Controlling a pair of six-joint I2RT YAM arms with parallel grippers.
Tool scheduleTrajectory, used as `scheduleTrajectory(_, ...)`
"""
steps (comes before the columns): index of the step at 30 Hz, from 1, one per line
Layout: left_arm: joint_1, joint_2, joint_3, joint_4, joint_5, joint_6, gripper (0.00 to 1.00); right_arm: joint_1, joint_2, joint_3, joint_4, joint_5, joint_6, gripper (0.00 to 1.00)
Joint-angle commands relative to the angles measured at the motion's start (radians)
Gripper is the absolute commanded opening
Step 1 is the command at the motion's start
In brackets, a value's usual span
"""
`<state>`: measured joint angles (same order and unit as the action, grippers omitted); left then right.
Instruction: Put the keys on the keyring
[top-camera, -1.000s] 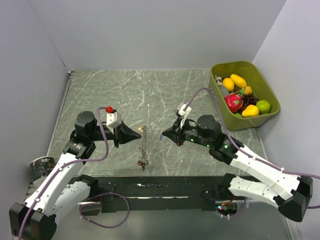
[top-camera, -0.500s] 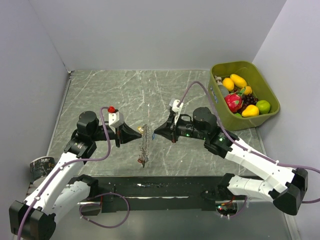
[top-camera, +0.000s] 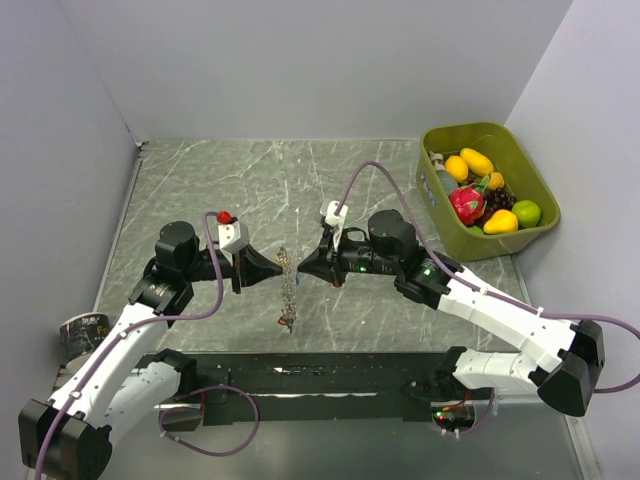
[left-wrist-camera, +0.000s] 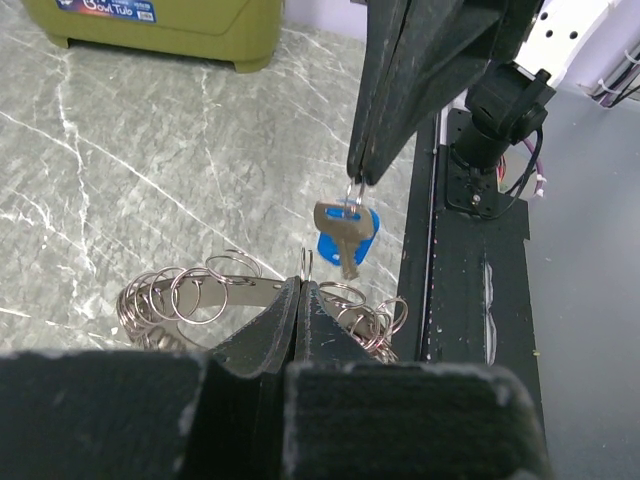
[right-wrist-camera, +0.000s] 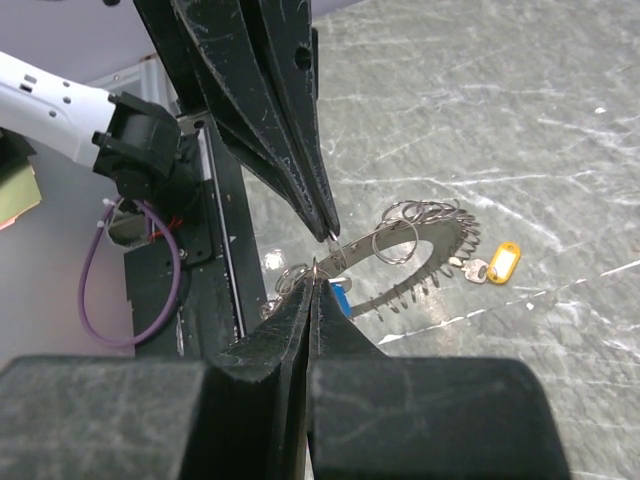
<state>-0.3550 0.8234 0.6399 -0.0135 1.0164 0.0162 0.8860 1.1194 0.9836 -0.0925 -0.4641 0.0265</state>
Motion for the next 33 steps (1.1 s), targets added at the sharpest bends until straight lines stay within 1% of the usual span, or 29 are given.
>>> scheduleTrajectory(1, -0.004, -0.001, 0.050, 0.041, 0.022, 0.014, 0.01, 0.013, 0.019, 0.050, 0.013, 0.008, -0.017, 0.00)
scheduleTrajectory(3, -0.004, -0.001, 0.050, 0.044, 0.027, 0.013, 0.01, 0.014, 0.025, 0.053, 0.010, 0.012, -0.043, 0.00)
scheduleTrajectory(10, -0.004, 0.008, 0.052, 0.043, 0.037, 0.013, 0.01, 0.021, 0.056, 0.064, 0.010, 0.024, -0.051, 0.00)
scheduleTrajectory(33, -0.006, -0.006, 0.044, 0.066, 0.073, 0.005, 0.01, 0.022, 0.085, 0.049, 0.016, 0.065, -0.043, 0.00)
